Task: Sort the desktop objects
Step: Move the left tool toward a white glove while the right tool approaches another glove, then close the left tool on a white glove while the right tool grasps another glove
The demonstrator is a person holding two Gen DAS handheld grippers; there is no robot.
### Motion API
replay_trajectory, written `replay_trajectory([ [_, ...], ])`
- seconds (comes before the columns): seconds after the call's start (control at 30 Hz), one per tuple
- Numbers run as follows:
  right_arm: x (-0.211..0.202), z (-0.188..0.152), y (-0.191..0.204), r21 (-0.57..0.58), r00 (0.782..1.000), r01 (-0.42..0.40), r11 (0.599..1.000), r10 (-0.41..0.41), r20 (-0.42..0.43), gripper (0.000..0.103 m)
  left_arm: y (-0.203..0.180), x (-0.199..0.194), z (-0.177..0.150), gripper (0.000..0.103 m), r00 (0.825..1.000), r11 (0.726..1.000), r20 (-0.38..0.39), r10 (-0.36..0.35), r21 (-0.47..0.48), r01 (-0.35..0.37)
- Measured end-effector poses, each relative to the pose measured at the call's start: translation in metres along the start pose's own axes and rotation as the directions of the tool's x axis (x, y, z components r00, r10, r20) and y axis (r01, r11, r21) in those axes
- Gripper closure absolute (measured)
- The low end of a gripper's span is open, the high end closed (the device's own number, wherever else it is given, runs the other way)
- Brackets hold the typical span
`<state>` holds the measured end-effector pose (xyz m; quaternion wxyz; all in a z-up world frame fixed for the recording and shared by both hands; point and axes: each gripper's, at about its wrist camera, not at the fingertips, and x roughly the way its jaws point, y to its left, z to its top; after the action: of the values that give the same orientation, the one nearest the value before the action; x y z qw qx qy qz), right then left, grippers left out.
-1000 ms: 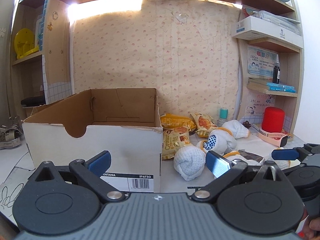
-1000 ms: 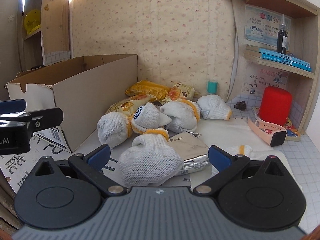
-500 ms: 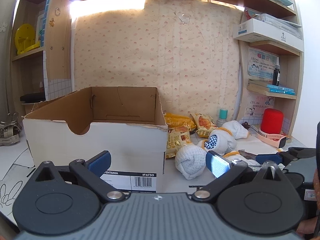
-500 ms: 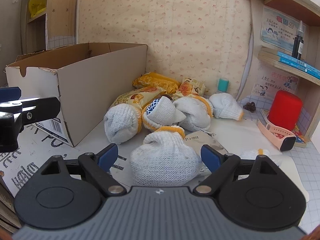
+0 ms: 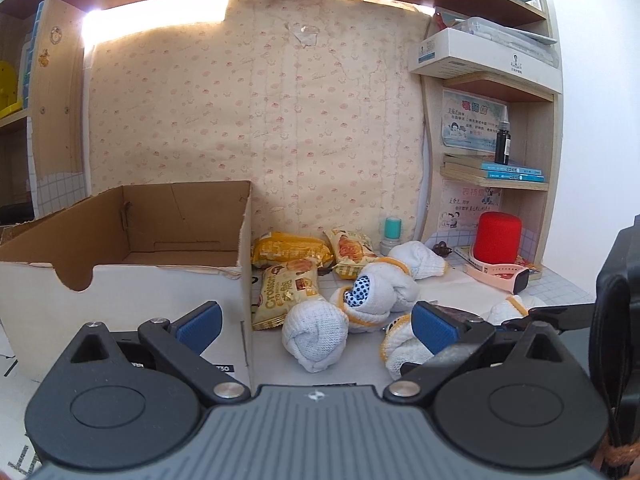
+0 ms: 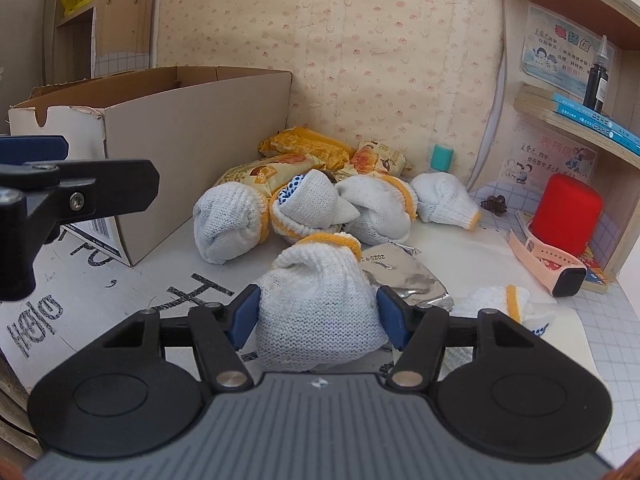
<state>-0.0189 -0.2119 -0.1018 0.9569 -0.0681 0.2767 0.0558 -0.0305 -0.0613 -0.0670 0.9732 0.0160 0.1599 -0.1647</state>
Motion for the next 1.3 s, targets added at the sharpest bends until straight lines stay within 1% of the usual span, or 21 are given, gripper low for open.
replay_trajectory([
  [0.13, -0.004, -0.005, -0.011, 0.013, 1.000, 0.005, 1.000, -0.005, -0.004, 0.041, -0.010, 0.022, 0.001, 0.000, 0.998, 0.998, -0.042, -0.054, -0.013, 0.054],
  [0.2, -0.006, -0.007, -0.018, 0.024, 1.000, 0.006, 1.000, -0.005, -0.006, 0.040, -0.015, 0.032, 0.001, 0.000, 0.997, 0.998, -0.054, -0.055, -0.010, 0.055],
  [0.43, -0.008, -0.012, -0.028, 0.040, 1.000, -0.007, 0.999, 0.007, -0.006, 0.039, -0.023, 0.067, -0.003, 0.000, 0.994, 0.999, -0.102, 0.048, 0.010, -0.048],
  [0.5, -0.009, -0.012, -0.029, 0.043, 1.000, -0.013, 0.999, 0.013, -0.004, 0.039, -0.028, 0.070, -0.006, 0.000, 0.989, 0.994, -0.101, 0.109, 0.043, -0.105],
  [0.53, -0.009, -0.012, -0.029, 0.044, 1.000, -0.015, 0.999, 0.015, -0.003, 0.039, -0.030, 0.073, -0.007, 0.000, 0.986, 0.992, -0.116, 0.124, 0.043, -0.120],
  [0.6, -0.009, -0.013, -0.030, 0.048, 1.000, -0.020, 0.999, 0.020, -0.002, 0.039, -0.031, 0.077, -0.008, 0.000, 0.982, 0.994, -0.153, 0.111, 0.009, -0.111],
  [0.67, -0.009, -0.013, -0.030, 0.046, 1.000, -0.026, 0.999, 0.026, -0.002, 0.038, -0.033, 0.079, -0.010, 0.000, 0.986, 0.995, -0.136, 0.099, 0.027, -0.096],
  [0.7, -0.010, -0.013, -0.031, 0.046, 1.000, -0.028, 0.999, 0.028, -0.002, 0.038, -0.035, 0.083, -0.011, 0.000, 0.981, 0.991, -0.140, 0.133, 0.046, -0.128],
  [0.77, -0.010, -0.014, -0.033, 0.054, 0.999, -0.034, 0.998, 0.034, -0.001, 0.038, -0.034, 0.086, -0.012, 0.000, 0.975, 0.984, -0.137, 0.175, 0.043, -0.171],
  [0.8, -0.011, -0.015, -0.033, 0.059, 0.999, -0.036, 0.998, 0.036, 0.000, 0.038, -0.033, 0.086, -0.012, 0.000, 0.975, 0.984, -0.137, 0.176, 0.028, -0.174],
  [0.87, -0.012, -0.016, -0.034, 0.065, 0.999, -0.038, 0.997, 0.038, 0.002, 0.037, -0.032, 0.088, -0.013, 0.000, 0.972, 0.987, -0.173, 0.157, -0.012, -0.162],
  [0.93, -0.011, -0.016, -0.034, 0.063, 0.999, -0.038, 0.997, 0.037, 0.003, 0.037, -0.036, 0.091, -0.014, 0.000, 0.968, 0.983, -0.169, 0.184, 0.003, -0.186],
  [1.0, -0.012, -0.017, -0.034, 0.056, 0.999, -0.038, 0.998, 0.038, 0.003, 0.037, -0.036, 0.097, -0.012, 0.000, 0.958, 0.977, -0.199, 0.208, 0.006, -0.211],
  [1.03, -0.013, -0.017, -0.034, 0.058, 0.999, -0.040, 0.998, 0.040, 0.002, 0.037, -0.034, 0.099, -0.010, 0.000, 0.961, 0.981, -0.205, 0.188, -0.007, -0.193],
  [1.07, -0.013, -0.017, -0.035, 0.061, 0.999, -0.041, 0.997, 0.041, 0.001, 0.037, -0.032, 0.100, -0.009, 0.002, 0.963, 0.985, -0.210, 0.166, -0.019, -0.174],
  [1.1, -0.013, -0.017, -0.036, 0.065, 0.999, -0.043, 0.997, 0.043, 0.000, 0.037, -0.029, 0.102, -0.008, 0.013, 0.963, 0.986, -0.221, 0.155, -0.033, -0.166],
  [1.13, -0.014, -0.018, -0.037, 0.069, 0.999, -0.044, 0.997, 0.044, 0.000, 0.037, -0.028, 0.105, -0.007, 0.020, 0.957, 0.981, -0.226, 0.179, -0.031, -0.191],
  [1.17, -0.014, -0.018, -0.036, 0.071, 0.999, -0.046, 0.996, 0.046, 0.001, 0.036, -0.025, 0.107, -0.007, 0.034, 0.954, 0.979, -0.233, 0.192, -0.028, -0.204],
  [1.2, -0.014, -0.018, -0.036, 0.071, 0.999, -0.045, 0.996, 0.045, 0.001, 0.036, -0.021, 0.110, -0.007, 0.052, 0.950, 0.977, -0.243, 0.193, -0.037, -0.208],
  [1.27, -0.013, -0.017, -0.035, 0.067, 0.999, -0.043, 0.997, 0.043, 0.001, 0.036, -0.010, 0.112, -0.007, 0.052, 0.954, 0.977, -0.249, 0.166, -0.092, -0.194],
  [1.3, -0.013, -0.017, -0.035, 0.066, 0.999, -0.043, 0.997, 0.043, 0.000, 0.036, -0.007, 0.111, -0.008, 0.053, 0.955, 0.976, -0.249, 0.164, -0.101, -0.194],
])
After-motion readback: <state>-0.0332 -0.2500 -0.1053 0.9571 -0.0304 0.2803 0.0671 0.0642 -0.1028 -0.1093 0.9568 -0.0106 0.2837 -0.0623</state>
